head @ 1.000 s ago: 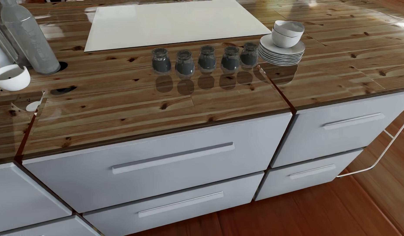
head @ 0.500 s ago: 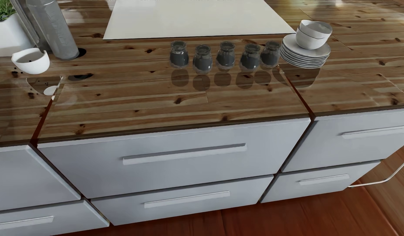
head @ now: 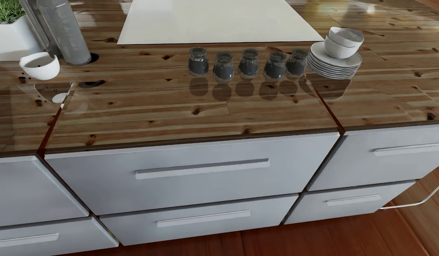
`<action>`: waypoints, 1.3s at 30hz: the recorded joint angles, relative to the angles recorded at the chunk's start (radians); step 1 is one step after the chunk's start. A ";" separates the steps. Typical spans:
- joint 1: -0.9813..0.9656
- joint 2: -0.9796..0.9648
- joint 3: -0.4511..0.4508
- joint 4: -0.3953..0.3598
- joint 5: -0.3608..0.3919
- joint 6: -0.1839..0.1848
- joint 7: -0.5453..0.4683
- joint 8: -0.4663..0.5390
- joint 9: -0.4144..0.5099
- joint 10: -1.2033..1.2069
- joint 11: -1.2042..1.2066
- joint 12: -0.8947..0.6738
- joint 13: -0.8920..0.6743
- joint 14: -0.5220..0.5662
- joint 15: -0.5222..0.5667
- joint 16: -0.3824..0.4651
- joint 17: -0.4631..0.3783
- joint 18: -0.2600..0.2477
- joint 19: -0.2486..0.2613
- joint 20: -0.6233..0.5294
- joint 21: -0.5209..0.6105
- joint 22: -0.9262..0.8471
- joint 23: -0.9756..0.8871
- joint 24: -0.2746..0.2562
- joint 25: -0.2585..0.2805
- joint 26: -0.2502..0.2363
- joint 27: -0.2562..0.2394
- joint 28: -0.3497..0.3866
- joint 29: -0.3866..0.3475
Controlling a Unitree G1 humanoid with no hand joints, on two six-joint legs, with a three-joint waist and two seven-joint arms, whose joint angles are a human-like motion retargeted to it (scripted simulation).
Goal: Walk towards the corner
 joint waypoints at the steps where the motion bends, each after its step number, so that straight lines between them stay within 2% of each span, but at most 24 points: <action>1: 0.011 0.012 -0.004 -0.007 -0.004 -0.003 0.000 0.000 0.006 -0.001 -0.002 0.003 0.005 -0.001 -0.002 -0.001 0.005 0.000 0.000 0.002 -0.026 -0.003 0.004 0.000 0.000 0.000 0.000 0.000 0.000; 6: 0.001 -0.005 0.014 0.003 0.002 0.004 0.000 0.000 0.000 0.002 0.014 0.002 0.003 0.003 -0.011 0.000 -0.001 0.000 0.000 0.001 0.000 -0.003 -0.005 0.000 0.000 0.000 0.000 0.000 0.000; 10: -0.001 -0.007 0.032 0.004 0.002 0.008 0.000 0.000 0.002 0.002 0.012 0.005 0.017 0.007 -0.011 0.007 0.002 0.000 0.000 0.011 -0.028 -0.008 -0.009 0.000 0.000 0.000 0.000 0.000 0.000; 13: -0.004 -0.014 0.062 0.004 0.004 -0.002 0.000 0.000 0.007 0.001 0.020 -0.013 0.032 0.009 -0.015 0.015 0.001 0.000 0.000 0.004 -0.016 -0.003 -0.025 0.000 0.000 0.000 0.000 0.000 0.000; 17: -0.009 -0.020 0.122 0.002 -0.001 -0.035 0.000 0.000 0.016 0.000 0.022 -0.053 0.039 0.008 -0.015 0.035 0.008 0.000 0.000 -0.013 0.047 0.011 -0.032 0.000 0.000 0.000 0.000 0.000 0.000; 21: -0.004 -0.003 0.154 -0.002 -0.001 -0.056 0.000 0.000 0.034 0.005 0.012 -0.074 0.051 -0.001 -0.012 0.040 0.010 0.000 0.000 0.007 0.049 0.018 -0.051 0.000 0.000 0.000 0.000 0.000 0.000; 24: -0.015 -0.021 0.184 -0.021 -0.020 -0.085 0.000 0.000 0.042 0.004 0.024 -0.086 0.052 0.000 -0.013 0.053 0.012 0.000 0.000 0.009 0.025 0.016 -0.069 0.000 0.000 0.000 0.000 0.000 0.000; 39: -0.018 -0.002 0.203 -0.018 -0.019 -0.094 0.000 0.000 0.042 0.013 0.008 -0.087 0.050 -0.017 -0.011 0.057 0.010 0.000 0.000 0.004 0.032 0.024 -0.091 0.000 0.000 0.000 0.000 0.000 0.000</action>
